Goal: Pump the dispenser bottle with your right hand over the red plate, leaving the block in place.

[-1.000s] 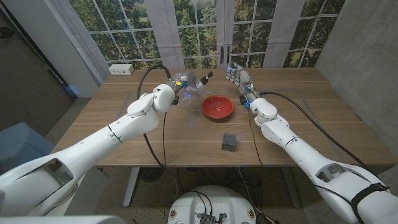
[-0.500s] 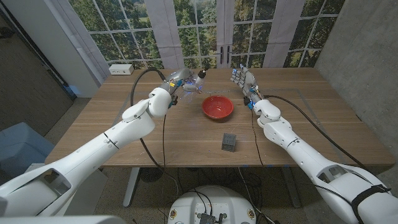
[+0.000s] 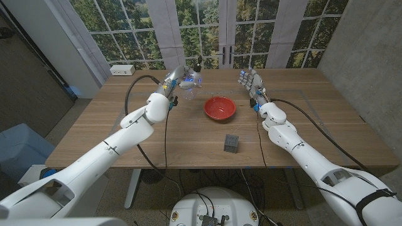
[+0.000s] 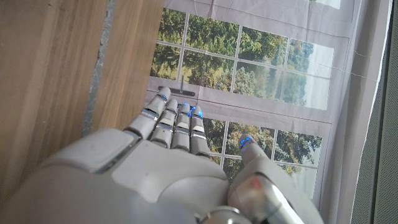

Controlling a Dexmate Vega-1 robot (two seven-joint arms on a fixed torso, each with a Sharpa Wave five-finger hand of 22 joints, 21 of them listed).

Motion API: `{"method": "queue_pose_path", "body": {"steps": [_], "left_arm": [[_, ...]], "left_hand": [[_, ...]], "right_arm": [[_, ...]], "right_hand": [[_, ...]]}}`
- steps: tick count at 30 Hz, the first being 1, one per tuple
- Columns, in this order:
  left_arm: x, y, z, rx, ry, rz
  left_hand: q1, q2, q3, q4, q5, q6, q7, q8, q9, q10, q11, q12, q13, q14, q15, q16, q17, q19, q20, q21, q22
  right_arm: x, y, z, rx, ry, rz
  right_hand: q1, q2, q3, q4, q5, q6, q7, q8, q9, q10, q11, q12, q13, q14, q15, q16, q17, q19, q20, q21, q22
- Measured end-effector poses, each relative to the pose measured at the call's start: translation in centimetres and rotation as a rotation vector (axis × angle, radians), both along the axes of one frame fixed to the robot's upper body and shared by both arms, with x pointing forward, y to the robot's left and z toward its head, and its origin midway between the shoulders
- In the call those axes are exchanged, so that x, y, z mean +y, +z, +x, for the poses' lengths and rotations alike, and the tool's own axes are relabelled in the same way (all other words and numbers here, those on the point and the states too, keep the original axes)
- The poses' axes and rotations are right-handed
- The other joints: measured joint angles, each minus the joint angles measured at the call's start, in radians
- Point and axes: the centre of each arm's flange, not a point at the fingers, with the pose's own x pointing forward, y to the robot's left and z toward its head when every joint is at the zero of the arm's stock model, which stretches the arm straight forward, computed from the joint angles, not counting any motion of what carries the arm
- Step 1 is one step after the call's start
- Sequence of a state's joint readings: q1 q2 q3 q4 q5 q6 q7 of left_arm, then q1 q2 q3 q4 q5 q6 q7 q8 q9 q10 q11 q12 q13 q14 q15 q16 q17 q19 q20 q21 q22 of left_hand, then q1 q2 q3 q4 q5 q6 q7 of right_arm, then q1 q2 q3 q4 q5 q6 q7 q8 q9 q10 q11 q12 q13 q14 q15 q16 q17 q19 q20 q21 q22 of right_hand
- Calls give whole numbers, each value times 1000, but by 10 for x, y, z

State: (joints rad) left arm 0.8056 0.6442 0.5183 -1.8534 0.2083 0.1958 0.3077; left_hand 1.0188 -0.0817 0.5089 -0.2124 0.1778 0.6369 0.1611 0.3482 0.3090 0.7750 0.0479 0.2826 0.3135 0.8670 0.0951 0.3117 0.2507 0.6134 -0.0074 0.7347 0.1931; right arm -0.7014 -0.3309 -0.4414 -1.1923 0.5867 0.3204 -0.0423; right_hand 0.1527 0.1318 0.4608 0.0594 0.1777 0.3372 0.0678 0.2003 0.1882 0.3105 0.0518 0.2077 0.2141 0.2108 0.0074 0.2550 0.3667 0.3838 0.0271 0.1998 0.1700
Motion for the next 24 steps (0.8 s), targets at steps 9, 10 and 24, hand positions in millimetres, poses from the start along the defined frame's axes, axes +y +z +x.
{"method": "queue_pose_path", "body": {"steps": [9,10,24], "left_arm": [[13,-6,8,14,-93,-165],[13,-5,7,12,-103,-175],[31,-18,16,49,-104,-414]], "left_hand": [[0,0,-1,1,0,0,0,-1,0,0,0,0,5,2,2,0,0,0,0,3,0],[0,0,-1,1,0,0,0,-1,0,0,0,0,5,2,2,2,0,0,0,6,0],[0,0,-3,3,-1,0,0,-5,5,0,0,0,9,4,3,10,2,7,7,26,-2]], "right_arm": [[-9,-5,-1,0,-18,28],[-10,-6,-1,1,-19,29],[-18,-9,-2,-1,-35,64]], "right_hand": [[0,0,-5,-6,0,0,0,0,0,0,0,0,0,0,0,0,0,-2,2,0,0],[0,0,-5,-6,0,0,0,0,0,0,0,0,0,0,0,-3,0,-2,2,0,0],[0,0,-5,-6,0,0,0,0,0,0,0,0,0,0,0,-4,0,-2,2,0,0]]}}
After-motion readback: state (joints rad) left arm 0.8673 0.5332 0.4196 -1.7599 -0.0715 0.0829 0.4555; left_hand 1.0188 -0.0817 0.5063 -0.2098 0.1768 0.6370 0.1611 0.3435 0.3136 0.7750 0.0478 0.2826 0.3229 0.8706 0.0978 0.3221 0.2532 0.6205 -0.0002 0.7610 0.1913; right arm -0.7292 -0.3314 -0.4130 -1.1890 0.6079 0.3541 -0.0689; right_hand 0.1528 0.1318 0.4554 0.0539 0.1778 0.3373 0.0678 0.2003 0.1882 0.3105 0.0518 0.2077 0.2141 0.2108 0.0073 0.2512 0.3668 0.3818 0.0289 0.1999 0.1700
